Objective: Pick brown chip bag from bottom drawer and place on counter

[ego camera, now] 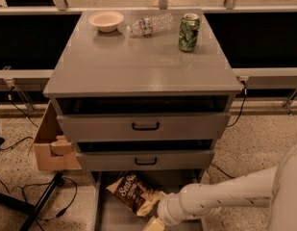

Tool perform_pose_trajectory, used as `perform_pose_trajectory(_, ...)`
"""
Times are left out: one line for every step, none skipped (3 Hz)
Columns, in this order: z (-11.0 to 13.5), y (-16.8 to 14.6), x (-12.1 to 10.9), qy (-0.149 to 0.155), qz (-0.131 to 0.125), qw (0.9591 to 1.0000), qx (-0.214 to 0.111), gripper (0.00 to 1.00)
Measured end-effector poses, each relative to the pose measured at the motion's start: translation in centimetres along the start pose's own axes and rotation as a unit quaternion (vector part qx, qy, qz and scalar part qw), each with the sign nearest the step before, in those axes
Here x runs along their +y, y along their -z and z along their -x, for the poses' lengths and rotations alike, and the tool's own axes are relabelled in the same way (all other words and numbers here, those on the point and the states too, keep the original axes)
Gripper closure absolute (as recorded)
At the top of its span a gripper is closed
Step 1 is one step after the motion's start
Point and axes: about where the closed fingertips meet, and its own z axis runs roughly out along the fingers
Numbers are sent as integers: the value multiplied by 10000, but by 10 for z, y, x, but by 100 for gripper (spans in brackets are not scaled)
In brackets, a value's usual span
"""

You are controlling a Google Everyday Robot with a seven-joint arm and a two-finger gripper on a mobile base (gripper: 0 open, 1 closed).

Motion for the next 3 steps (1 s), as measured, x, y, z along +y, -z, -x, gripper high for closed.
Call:
perform_pose_trajectory(-25, -29, 22, -261, 331, 9991, 73, 0)
perform_pose_trajectory(-25, -31, 22, -259, 342, 9991, 65, 0)
perform_pose_trajectory(-17, -69, 15, -213, 619, 9978, -135, 0)
